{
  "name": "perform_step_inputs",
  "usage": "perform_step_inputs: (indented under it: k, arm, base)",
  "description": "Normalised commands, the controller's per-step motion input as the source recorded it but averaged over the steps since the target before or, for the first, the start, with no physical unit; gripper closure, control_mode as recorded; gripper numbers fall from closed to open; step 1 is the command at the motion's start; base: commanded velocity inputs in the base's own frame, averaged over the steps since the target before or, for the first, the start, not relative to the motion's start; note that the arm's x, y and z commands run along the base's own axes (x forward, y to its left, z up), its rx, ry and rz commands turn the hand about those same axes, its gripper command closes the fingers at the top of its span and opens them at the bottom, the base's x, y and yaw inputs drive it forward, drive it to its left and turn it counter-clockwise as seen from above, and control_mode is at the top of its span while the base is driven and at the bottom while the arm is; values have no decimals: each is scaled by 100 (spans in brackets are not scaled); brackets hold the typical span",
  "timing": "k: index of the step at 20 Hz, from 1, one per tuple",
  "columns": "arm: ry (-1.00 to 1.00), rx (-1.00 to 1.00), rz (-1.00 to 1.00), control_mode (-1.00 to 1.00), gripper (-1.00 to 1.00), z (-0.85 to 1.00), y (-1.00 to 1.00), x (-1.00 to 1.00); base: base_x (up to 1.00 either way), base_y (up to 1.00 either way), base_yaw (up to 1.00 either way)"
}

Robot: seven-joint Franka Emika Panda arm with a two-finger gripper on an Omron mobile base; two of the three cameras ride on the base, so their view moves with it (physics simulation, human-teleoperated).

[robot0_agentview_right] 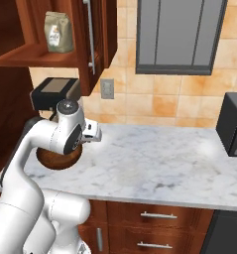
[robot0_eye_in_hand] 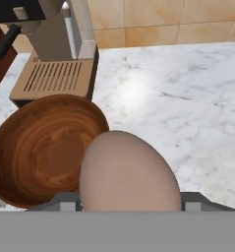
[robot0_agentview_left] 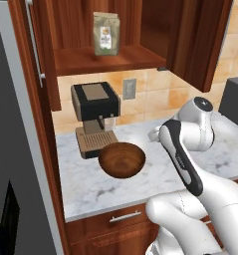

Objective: Pick the egg and butter from the fridge and place them by the bowl for mixing.

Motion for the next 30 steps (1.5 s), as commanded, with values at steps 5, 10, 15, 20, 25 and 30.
perform_step_inputs:
  k: [5, 10, 15, 20, 25, 30]
  arm:
    - [0, 0, 0, 100, 100, 0, 0, 0]
    - [0, 0, 0, 100, 100, 0, 0, 0]
    - [0, -2, -2, -100, 100, -3, 1, 0]
    - [0, -5, -12, -100, 100, -17, 1, 7]
    - [7, 0, 5, -100, 100, -26, 0, 0]
    - [3, 1, 10, -100, 100, -18, -19, 0]
  base:
    - [0, 0, 0]
    - [0, 0, 0]
    - [0, 2, 0]
    - [0, 0, 0]
    - [0, 0, 0]
    - [0, 0, 0]
